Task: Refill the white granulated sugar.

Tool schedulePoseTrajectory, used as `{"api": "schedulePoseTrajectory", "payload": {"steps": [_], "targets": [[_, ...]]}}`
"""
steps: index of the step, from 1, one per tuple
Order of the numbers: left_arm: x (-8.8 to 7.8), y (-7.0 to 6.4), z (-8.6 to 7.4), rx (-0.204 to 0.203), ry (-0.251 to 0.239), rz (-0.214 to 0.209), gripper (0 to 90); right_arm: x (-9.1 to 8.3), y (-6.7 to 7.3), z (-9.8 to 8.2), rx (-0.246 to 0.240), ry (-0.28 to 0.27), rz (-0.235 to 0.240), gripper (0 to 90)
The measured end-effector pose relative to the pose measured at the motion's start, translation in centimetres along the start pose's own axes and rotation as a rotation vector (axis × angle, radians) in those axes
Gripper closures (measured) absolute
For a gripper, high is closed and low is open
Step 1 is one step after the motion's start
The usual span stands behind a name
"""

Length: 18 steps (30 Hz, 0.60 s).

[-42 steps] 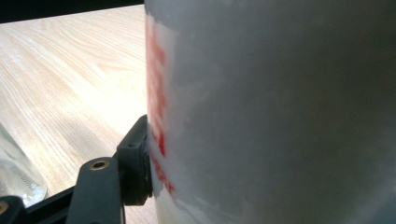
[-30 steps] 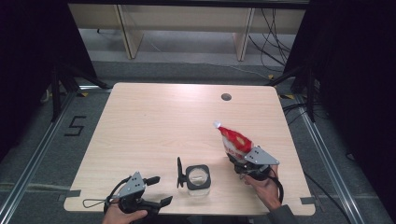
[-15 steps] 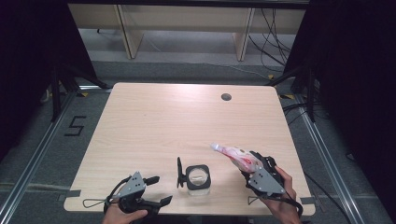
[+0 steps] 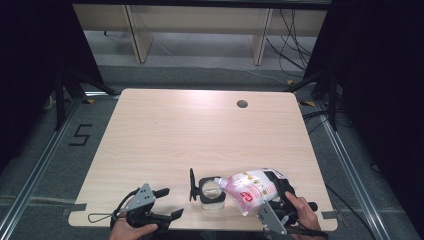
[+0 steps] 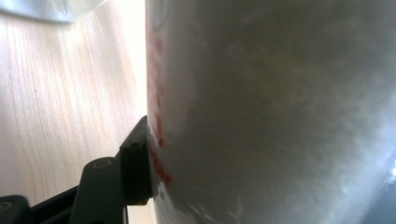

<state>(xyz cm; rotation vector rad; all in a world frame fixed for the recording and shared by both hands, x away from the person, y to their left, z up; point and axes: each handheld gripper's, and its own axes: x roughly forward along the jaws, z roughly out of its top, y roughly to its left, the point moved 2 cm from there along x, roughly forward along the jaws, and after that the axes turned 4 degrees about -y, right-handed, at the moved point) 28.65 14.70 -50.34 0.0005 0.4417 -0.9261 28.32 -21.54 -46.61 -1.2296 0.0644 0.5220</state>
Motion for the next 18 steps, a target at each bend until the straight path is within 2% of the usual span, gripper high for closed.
{"api": "schedulePoseTrajectory", "payload": {"steps": [1, 2, 3, 4, 5, 6, 7, 8, 9, 10, 11, 12, 13, 14, 15, 17, 18], "targets": [[0.08, 0.0, 0.03, 0.001, -0.009, -0.007, 16.2, 0.15, 0.15, 0.05, -0.017, -0.005, -0.011, 38.3], [0.08, 0.14, 0.06, 0.022, -0.004, -0.012, 16.3, 0.12, 0.07, 0.22, -0.048, -0.004, -0.005, 38.4], [0.11, 0.02, 0.03, 0.009, -0.003, -0.002, 16.3, 0.15, 0.23, 0.23, -0.029, 0.003, 0.002, 38.4], [0.06, 0.11, 0.0, 0.02, 0.008, -0.008, 16.2, 0.34, 0.25, 0.25, -0.04, -0.01, 0.002, 38.4], [0.16, 0.06, 0.01, 0.018, -0.004, -0.012, 16.3, 0.41, 0.23, 0.32, -0.062, -0.014, -0.001, 38.4], [0.08, 0.08, 0.0, 0.016, 0.002, -0.006, 16.3, 0.36, 0.07, 0.49, -0.111, -0.003, -0.004, 38.5], [0.05, 0.14, 0.02, 0.021, 0.005, -0.004, 16.3, 0.46, 0.43, 0.38, -0.096, 0.001, -0.009, 38.4], [0.0, 0.15, 0.03, 0.023, 0.011, 0.003, 16.3, 0.38, 0.56, 0.43, -0.114, 0.023, -0.016, 38.5], [0.01, 0.22, 0.04, 0.031, 0.011, -0.001, 16.3, 0.48, 0.48, 0.46, -0.156, 0.013, -0.027, 38.5], [0.0, 0.21, 0.03, 0.029, 0.011, 0.001, 16.3, 0.44, 0.18, 0.63, -0.227, 0.018, -0.036, 38.5], [-0.01, 0.22, 0.03, 0.03, 0.012, 0.002, 16.3, 0.42, 0.62, 0.45, -0.175, 0.032, -0.035, 38.5], [0.01, 0.21, 0.03, 0.029, 0.011, 0.002, 16.3, 0.38, 0.57, 0.53, -0.2, 0.038, -0.042, 38.6], [0.05, 0.2, 0.03, 0.028, 0.007, -0.002, 16.3, 0.35, 0.32, 0.67, -0.27, 0.039, -0.055, 38.6], [0.05, 0.16, 0.0, 0.022, 0.007, -0.006, 16.4, 0.26, 0.59, 0.62, -0.27, 0.053, -0.07, 38.7], [0.06, 0.21, 0.01, 0.029, 0.005, -0.006, 16.4, 0.27, 0.41, 0.81, -0.334, 0.051, -0.081, 38.8], [-0.01, 0.24, 0.02, 0.029, 0.012, 0.001, 16.4, 0.17, 0.51, 0.8, -0.312, 0.063, -0.087, 38.9], [0.0, 0.22, 0.01, 0.028, 0.011, 0.001, 16.4, 0.17, 0.43, 0.84, -0.326, 0.058, -0.088, 38.9]]}}
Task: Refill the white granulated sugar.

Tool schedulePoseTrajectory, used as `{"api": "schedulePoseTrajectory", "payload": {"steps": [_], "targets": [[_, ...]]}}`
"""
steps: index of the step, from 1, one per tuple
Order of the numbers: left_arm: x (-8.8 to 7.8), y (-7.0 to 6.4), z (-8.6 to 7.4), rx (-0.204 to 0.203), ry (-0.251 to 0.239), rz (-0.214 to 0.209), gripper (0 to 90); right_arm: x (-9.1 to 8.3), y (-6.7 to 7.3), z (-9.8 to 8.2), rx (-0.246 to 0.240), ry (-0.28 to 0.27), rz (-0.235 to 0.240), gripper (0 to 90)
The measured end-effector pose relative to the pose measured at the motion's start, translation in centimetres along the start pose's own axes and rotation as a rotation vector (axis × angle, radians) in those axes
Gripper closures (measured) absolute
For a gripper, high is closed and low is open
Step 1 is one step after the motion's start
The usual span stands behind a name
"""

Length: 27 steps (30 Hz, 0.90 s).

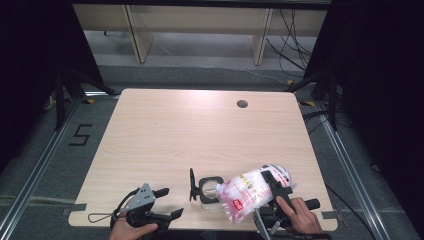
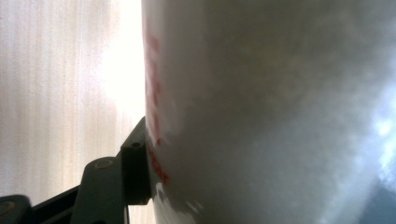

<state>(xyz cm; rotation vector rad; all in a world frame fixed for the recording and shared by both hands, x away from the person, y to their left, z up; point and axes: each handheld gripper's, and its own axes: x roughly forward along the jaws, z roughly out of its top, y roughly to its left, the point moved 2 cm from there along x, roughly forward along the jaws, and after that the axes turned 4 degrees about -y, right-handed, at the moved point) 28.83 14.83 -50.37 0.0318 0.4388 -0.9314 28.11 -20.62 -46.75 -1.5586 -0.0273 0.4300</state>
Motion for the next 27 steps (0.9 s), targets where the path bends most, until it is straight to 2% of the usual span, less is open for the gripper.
{"api": "schedulePoseTrajectory", "payload": {"steps": [1, 2, 5, 6, 7, 8, 9, 10, 11, 12, 13, 14, 15, 16, 18, 19, 20, 21, 22, 23, 24, 27], "targets": [[0.0, 0.0, 0.0, 0.002, 0.0, 0.0, 16.4, 0.01, 0.03, -0.03, -0.001, -0.002, -0.002, 39.0], [-0.01, 0.0, 0.0, 0.002, 0.0, 0.0, 16.5, 0.0, -0.22, 0.05, -0.046, -0.002, -0.002, 39.0], [0.07, 0.02, 0.01, -0.003, -0.002, 0.001, 16.4, 0.01, -0.3, 0.06, -0.087, 0.002, -0.005, 39.1], [0.1, 0.03, -0.01, -0.002, -0.003, -0.004, 16.4, -0.03, 0.02, 0.01, -0.058, 0.007, -0.011, 39.1], [0.1, 0.04, -0.02, 0.001, -0.003, -0.003, 16.4, 0.06, -0.17, 0.01, -0.101, -0.019, -0.022, 39.2], [0.07, 0.06, -0.01, -0.002, -0.002, -0.001, 16.4, -0.08, -0.38, 0.17, -0.139, -0.003, -0.012, 39.2], [0.07, 0.11, -0.01, -0.006, -0.004, -0.002, 16.5, -0.11, -0.02, 0.12, -0.098, 0.003, -0.017, 39.2], [0.08, 0.06, -0.08, -0.029, -0.002, 0.003, 16.5, -0.03, -0.09, 0.18, -0.112, -0.004, -0.023, 39.3], [0.1, 0.07, -0.09, -0.03, -0.004, 0.005, 16.5, -0.06, -0.02, 0.26, -0.12, -0.002, -0.032, 39.3], [0.08, 0.15, -0.1, -0.024, -0.003, 0.005, 16.5, -0.04, -0.02, 0.37, -0.143, -0.007, -0.035, 39.3], [0.09, 0.1, -0.12, -0.037, -0.004, 0.012, 16.7, -0.08, -0.27, 0.58, -0.184, -0.01, -0.036, 39.3], [0.09, 0.14, -0.11, -0.036, -0.008, 0.014, 16.7, -0.1, -0.14, 0.6, -0.176, -0.007, -0.034, 39.4], [0.03, 0.15, -0.08, -0.034, -0.007, 0.016, 16.7, -0.13, -0.19, 0.72, -0.188, -0.003, -0.029, 39.4], [0.0, 0.02, -0.03, -0.039, -0.014, 0.018, 16.7, -0.06, -0.22, 0.8, -0.196, -0.012, -0.045, 39.5], [-0.04, 0.09, -0.05, -0.032, -0.014, 0.012, 16.8, -0.18, 0.05, 0.74, -0.165, 0.013, -0.039, 39.6], [0.0, 0.04, -0.06, -0.041, -0.019, 0.012, 16.8, -0.11, -0.04, 0.74, -0.177, 0.01, -0.038, 39.6], [-0.09, 0.14, -0.06, -0.03, -0.005, 0.013, 16.8, -0.07, -0.09, 0.74, -0.18, 0.01, -0.033, 39.6], [0.01, 0.02, -0.04, -0.045, -0.017, 0.017, 16.8, -0.04, -0.19, 0.75, -0.19, 0.012, -0.027, 39.6], [0.01, 0.05, -0.03, -0.039, -0.014, 0.016, 16.7, 0.06, 0.0, 0.62, -0.172, 0.004, -0.039, 39.7], [-0.02, 0.11, -0.03, -0.028, -0.008, 0.015, 16.7, 0.03, -0.01, 0.58, -0.174, 0.008, -0.038, 39.7], [-0.04, 0.11, -0.06, -0.032, -0.003, 0.019, 16.7, 0.03, -0.18, 0.6, -0.194, 0.004, -0.042, 39.7], [0.04, 0.1, -0.03, -0.042, -0.019, 0.017, 16.8, -0.11, -0.27, 0.52, -0.19, 0.022, -0.032, 39.8]]}}
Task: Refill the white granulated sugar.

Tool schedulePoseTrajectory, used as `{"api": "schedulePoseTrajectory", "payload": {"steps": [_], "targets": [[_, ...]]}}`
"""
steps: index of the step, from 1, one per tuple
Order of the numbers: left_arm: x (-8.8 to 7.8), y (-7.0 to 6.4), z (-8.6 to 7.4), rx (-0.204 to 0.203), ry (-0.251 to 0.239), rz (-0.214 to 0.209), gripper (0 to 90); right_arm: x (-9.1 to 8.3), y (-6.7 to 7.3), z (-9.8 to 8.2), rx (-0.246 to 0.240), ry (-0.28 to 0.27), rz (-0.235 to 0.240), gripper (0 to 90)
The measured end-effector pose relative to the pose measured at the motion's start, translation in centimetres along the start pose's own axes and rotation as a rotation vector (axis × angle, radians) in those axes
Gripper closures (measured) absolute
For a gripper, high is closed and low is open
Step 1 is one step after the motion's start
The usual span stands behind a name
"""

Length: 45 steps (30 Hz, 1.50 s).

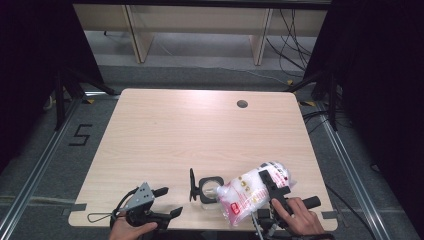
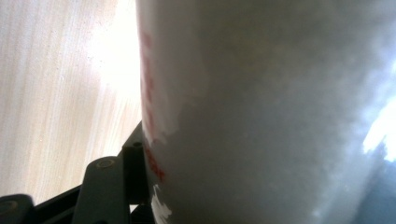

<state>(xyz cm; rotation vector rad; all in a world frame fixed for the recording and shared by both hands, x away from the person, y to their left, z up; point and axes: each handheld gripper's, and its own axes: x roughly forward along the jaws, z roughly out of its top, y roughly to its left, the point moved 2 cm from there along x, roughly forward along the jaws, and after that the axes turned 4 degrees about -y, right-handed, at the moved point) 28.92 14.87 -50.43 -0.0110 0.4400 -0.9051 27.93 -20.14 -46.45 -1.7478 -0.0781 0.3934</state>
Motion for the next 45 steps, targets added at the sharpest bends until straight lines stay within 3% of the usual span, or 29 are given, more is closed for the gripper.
{"api": "schedulePoseTrajectory", "payload": {"steps": [1, 3, 5, 6, 8, 10, 15, 17, 19, 22, 24, 25, 26, 27, 35, 37, 39, 45], "targets": [[-0.18, 0.1, 0.0, 0.016, 0.018, 0.006, 16.8, -0.04, -0.01, -0.01, 0.0, 0.002, -0.001, 39.8], [-0.11, 0.05, 0.01, 0.011, 0.012, 0.006, 17.4, -0.03, -0.14, -0.05, -0.013, -0.007, -0.02, 39.9], [0.01, 0.01, 0.02, 0.017, 0.004, -0.008, 17.6, -0.16, -0.18, -0.08, -0.001, 0.006, -0.005, 40.0], [0.0, -0.05, -0.01, 0.009, 0.007, -0.005, 17.7, -0.1, -0.54, -0.01, -0.043, -0.008, -0.013, 40.0], [-0.04, -0.07, 0.02, 0.004, 0.002, 0.003, 17.7, -0.24, -0.33, -0.05, -0.011, 0.007, -0.009, 40.0], [-0.11, 0.1, 0.0, 0.012, 0.01, 0.0, 17.7, -0.07, -0.41, -0.03, -0.016, -0.015, -0.021, 40.1], [-0.08, 0.02, 0.01, 0.011, 0.013, 0.003, 17.7, -0.24, -0.4, -0.05, -0.007, 0.002, -0.007, 40.3], [-0.09, 0.17, 0.05, 0.04, 0.015, -0.003, 17.7, -0.24, -0.51, -0.07, -0.019, -0.003, -0.011, 40.3], [-0.1, 0.04, 0.01, 0.008, 0.01, 0.008, 17.7, -0.26, -0.54, -0.08, -0.021, -0.005, -0.014, 40.4], [-0.12, 0.1, 0.04, 0.008, 0.006, 0.0, 17.5, -0.32, -0.52, -0.06, -0.022, 0.003, -0.011, 40.4], [-0.12, 0.22, 0.07, 0.029, 0.013, 0.0, 17.5, -0.29, -0.55, -0.03, -0.018, 0.0, -0.014, 40.5], [0.03, 0.03, 0.03, -0.001, -0.001, 0.002, 17.6, -0.21, -0.63, 0.01, -0.032, -0.009, -0.017, 40.5], [-0.04, 0.09, 0.03, 0.009, 0.008, 0.002, 17.6, -0.21, -0.62, 0.01, -0.032, -0.008, -0.016, 40.5], [0.05, 0.0, 0.03, -0.006, -0.004, 0.002, 17.6, -0.14, -0.57, 0.0, -0.037, -0.017, -0.027, 40.5], [-0.08, 0.34, 0.09, 0.021, 0.005, 0.0, 17.5, -0.11, -0.87, -0.06, -0.067, -0.013, -0.041, 40.7], [-0.07, 0.19, 0.03, -0.003, 0.007, 0.006, 17.5, -0.17, -0.81, -0.11, -0.064, -0.004, -0.031, 40.7], [-0.1, 0.34, 0.09, 0.024, 0.008, -0.001, 17.6, -0.3, -0.79, -0.15, -0.048, 0.007, -0.024, 40.7], [-0.1, 0.34, 0.09, 0.026, 0.009, -0.001, 17.5, -0.3, -0.87, -0.15, -0.05, 0.003, -0.026, 40.8]]}}
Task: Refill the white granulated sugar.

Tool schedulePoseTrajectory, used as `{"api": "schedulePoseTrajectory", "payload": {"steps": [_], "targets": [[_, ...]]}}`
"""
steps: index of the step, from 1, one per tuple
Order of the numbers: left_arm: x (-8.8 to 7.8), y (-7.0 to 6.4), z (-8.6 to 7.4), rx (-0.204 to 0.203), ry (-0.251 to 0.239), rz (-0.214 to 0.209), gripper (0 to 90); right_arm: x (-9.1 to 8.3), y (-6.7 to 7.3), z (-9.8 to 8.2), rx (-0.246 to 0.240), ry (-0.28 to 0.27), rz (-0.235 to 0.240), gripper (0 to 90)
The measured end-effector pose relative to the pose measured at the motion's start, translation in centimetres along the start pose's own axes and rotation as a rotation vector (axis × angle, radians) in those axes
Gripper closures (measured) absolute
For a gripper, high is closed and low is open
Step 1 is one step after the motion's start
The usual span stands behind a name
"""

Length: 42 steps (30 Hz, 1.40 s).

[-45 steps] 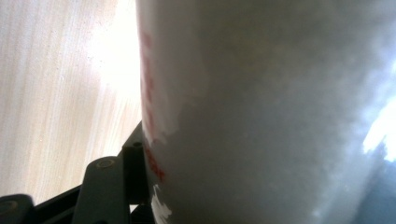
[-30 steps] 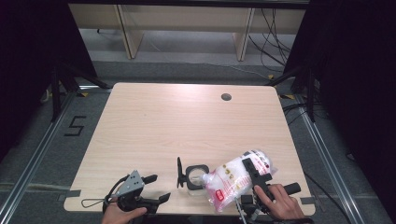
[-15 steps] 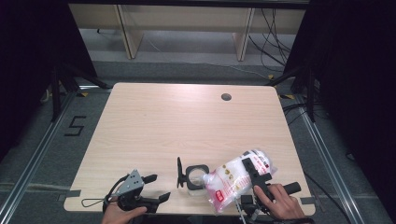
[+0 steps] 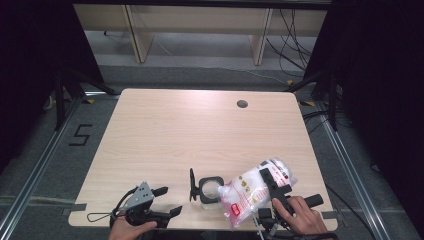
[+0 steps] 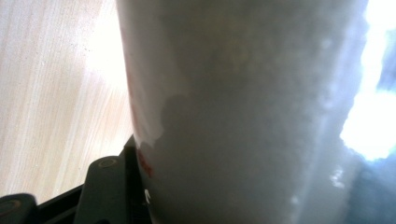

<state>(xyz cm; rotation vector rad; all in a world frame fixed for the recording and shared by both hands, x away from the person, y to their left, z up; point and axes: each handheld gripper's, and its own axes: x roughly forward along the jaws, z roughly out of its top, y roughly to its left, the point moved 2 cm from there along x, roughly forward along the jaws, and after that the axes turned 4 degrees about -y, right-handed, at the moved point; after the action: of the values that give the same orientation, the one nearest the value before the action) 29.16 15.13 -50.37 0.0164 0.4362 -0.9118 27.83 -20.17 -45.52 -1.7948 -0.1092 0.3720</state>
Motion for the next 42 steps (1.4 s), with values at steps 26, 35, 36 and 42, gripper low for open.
{"api": "schedulePoseTrajectory", "payload": {"steps": [26, 35, 36, 42], "targets": [[0.01, -0.11, -0.04, -0.035, -0.01, 0.011, 17.5, 0.04, -0.36, -0.09, 0.006, -0.021, -0.02, 41.0], [-0.07, 0.01, -0.04, -0.029, -0.007, 0.011, 17.5, -0.12, -0.64, -0.12, 0.0, -0.02, -0.024, 41.0], [-0.09, 0.01, -0.04, -0.027, -0.006, 0.01, 17.5, -0.15, -0.58, -0.12, 0.004, -0.016, -0.019, 41.0], [-0.08, 0.01, -0.03, -0.032, -0.008, 0.015, 17.5, -0.25, -0.18, -0.15, 0.06, -0.01, -0.016, 41.1]]}}
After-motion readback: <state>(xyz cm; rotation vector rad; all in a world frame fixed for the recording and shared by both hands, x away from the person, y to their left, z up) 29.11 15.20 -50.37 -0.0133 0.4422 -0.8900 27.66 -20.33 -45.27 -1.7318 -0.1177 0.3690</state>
